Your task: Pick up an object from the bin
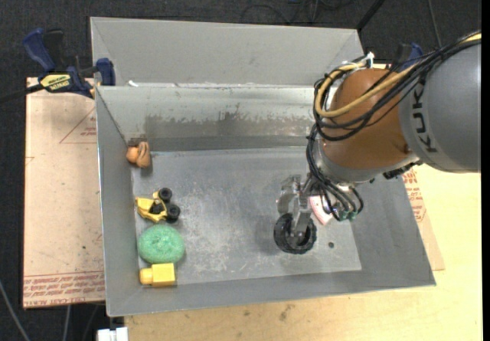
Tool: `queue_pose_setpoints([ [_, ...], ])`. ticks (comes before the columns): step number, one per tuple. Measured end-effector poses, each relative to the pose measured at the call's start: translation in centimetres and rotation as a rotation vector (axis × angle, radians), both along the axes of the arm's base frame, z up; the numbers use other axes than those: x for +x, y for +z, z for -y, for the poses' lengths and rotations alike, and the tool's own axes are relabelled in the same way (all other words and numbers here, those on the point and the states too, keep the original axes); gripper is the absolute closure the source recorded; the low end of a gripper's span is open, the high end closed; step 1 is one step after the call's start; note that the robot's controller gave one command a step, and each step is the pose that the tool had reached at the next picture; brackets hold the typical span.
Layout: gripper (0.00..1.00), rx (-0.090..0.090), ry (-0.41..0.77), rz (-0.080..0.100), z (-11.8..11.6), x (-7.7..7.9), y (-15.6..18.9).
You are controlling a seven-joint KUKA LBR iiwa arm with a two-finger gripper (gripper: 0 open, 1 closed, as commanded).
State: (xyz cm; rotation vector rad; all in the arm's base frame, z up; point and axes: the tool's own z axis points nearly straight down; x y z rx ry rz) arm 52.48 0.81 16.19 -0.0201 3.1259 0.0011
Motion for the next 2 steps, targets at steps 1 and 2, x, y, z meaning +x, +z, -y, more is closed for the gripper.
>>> queue_pose_setpoints([
  [1, 1.0, 0.0, 0.002, -0.026, 0.5, -1.4, 1.8],
  [2, 1.0, 0.0, -0.021, -0.018, -0.1, -1.9, 8.1],
])
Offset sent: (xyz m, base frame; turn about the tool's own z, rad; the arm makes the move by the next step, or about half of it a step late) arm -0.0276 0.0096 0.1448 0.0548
